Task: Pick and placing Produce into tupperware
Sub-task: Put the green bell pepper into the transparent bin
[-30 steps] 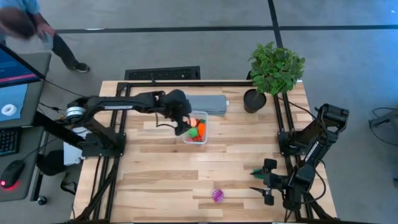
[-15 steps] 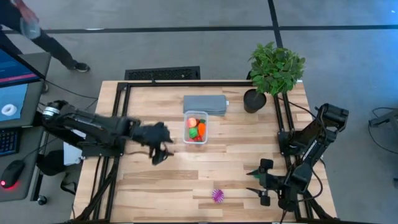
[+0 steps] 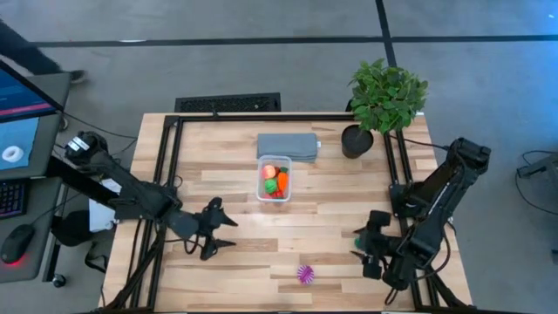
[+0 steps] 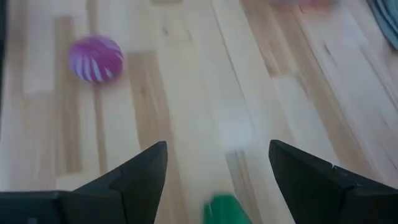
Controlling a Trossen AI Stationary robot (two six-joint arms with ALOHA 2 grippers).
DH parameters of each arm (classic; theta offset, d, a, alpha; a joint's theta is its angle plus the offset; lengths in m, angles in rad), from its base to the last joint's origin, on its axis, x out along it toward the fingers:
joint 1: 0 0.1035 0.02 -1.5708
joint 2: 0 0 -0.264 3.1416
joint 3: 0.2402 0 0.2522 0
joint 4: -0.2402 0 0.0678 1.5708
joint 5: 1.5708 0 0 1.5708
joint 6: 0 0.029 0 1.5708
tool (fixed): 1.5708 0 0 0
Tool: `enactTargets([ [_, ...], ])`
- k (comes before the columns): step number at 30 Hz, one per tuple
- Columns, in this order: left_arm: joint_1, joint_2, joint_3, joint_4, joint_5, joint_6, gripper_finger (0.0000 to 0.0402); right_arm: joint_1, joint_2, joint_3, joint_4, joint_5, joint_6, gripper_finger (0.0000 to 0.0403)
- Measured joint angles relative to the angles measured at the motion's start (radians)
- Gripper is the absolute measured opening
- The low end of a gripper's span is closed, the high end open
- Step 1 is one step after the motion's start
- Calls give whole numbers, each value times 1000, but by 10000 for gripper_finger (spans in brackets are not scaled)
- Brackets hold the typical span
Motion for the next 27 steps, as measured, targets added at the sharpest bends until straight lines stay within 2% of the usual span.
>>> enactTargets([
  [3,-60,0,-45,50,-61,-7,282,3,-2,33,-103,-48,49,306],
  [10,-150,0,-109,127,-227,-22,282,2,0,38,-207,-172,37,306],
  [16,-170,0,-135,174,-272,-17,282,-3,0,38,-239,-242,15,306],
  [23,-179,0,-135,183,-304,-18,282,-33,0,38,-232,-301,-179,306],
  [27,-178,0,-135,183,-315,-19,282,-87,0,38,-232,-372,-219,306],
])
